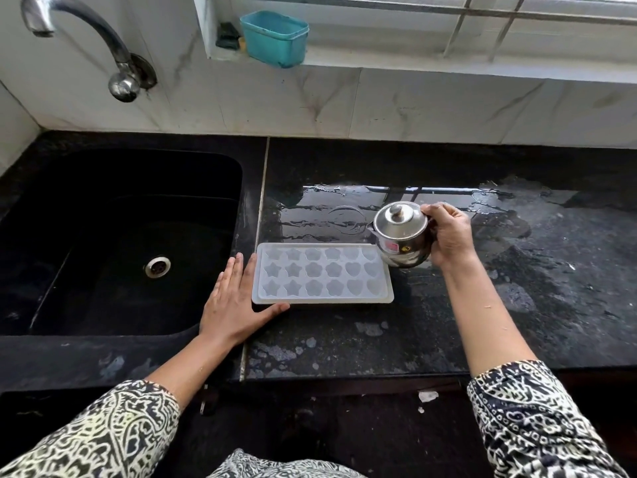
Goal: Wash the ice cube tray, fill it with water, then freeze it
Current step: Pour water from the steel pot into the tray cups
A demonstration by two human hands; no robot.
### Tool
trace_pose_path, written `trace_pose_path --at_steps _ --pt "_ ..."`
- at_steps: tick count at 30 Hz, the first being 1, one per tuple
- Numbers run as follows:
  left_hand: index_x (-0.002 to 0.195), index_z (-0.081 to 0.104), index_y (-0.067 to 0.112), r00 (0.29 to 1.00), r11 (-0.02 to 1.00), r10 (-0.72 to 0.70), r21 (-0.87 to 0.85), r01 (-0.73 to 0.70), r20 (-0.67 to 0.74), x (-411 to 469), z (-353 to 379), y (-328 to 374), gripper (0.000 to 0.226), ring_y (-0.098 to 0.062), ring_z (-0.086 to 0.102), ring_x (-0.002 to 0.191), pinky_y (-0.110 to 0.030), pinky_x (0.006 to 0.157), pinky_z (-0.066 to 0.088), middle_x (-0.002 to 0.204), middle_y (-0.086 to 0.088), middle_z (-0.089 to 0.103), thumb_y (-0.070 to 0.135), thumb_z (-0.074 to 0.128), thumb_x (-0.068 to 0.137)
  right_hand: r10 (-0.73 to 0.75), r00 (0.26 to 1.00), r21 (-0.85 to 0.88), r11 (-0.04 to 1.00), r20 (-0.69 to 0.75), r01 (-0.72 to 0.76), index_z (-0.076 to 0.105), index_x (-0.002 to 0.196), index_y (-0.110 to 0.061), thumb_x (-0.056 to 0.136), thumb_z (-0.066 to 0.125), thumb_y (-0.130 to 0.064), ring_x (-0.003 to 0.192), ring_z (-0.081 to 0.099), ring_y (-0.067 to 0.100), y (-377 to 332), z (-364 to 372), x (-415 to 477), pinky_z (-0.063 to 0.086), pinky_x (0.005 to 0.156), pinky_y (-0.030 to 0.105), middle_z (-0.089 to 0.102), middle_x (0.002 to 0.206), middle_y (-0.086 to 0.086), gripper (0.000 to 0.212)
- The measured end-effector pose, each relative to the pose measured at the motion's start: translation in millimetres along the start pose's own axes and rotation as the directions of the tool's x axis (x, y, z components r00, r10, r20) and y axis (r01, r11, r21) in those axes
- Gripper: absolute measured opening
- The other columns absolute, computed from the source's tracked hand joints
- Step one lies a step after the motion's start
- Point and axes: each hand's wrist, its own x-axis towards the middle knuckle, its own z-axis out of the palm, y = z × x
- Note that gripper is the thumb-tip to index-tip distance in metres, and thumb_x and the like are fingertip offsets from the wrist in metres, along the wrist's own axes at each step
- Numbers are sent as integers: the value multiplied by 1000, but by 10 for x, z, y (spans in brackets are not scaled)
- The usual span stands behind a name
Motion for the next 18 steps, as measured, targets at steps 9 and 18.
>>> trace_pose_path --at_steps 9,18 --pt "143 -27 29 1000 1000 -5 9 5 5 -9 -11 7 117 -12 -17 146 -32 119 -7 161 -2 -13 97 19 59 -42 998 -19 999 -44 41 51 52 -15 81 60 3 49 48 6 -13 -171 4 43 53 20 52 49 -9 36" --pt "150 -17 25 1000 1000 -12 14 12 11 -8 -21 19 121 -12 -16 146 -33 119 -7 161 -3 -12 96 19 59 -93 996 -334 938 18 93 39 49 -21 79 64 -6 52 39 13 -16 -219 -20 37 53 26 44 59 6 41"
